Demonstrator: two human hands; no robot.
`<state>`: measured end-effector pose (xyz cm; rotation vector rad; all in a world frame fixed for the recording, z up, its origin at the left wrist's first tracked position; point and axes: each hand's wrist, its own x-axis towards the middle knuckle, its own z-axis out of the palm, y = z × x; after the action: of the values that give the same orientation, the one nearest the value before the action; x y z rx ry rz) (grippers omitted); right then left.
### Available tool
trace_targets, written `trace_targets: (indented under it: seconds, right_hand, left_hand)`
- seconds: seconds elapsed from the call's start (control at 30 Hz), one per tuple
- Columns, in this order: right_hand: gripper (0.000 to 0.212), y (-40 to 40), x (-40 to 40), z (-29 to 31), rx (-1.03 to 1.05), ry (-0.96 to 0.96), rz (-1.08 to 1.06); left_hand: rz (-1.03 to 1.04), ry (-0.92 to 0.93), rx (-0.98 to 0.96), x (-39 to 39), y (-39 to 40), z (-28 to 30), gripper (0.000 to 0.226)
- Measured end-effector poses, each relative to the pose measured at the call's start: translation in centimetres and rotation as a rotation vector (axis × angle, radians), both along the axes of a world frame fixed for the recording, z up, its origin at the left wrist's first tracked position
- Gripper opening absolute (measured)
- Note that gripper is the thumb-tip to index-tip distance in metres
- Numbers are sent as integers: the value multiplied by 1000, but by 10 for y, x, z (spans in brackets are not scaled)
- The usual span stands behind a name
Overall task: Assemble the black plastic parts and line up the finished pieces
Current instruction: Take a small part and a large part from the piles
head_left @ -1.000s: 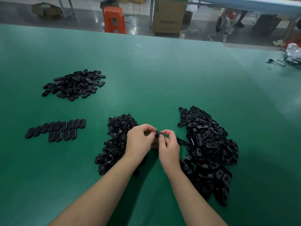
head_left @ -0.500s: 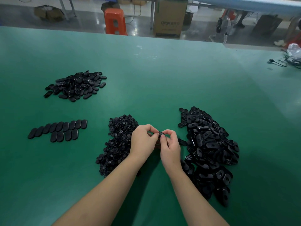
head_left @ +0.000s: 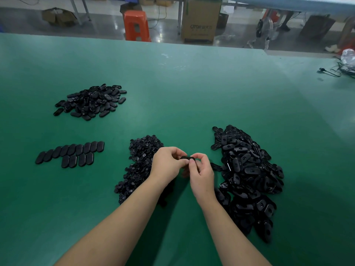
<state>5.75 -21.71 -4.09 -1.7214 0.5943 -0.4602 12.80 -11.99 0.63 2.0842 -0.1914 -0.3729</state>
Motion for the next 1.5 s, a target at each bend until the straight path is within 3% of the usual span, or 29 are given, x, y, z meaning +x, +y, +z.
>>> trace_targets:
  seconds: [0.43,0.77,1.27,1.5]
  right_hand:
    - [19,-2,0,-4,33,-7,33]
    - [23,-3,1,-7,12,-26,14]
    - [10,-2,1,-8,82,-65,12]
    - [29,-3,3,-9,91,-59,26]
  left_hand:
    - [40,112,-113,-4,0,-8,11]
    - [68,-79,32,-19,-10,0,10]
    - [45,-107,42,-19,-12,-3,12]
    - [44,-95,26,-17,-9,-6,15]
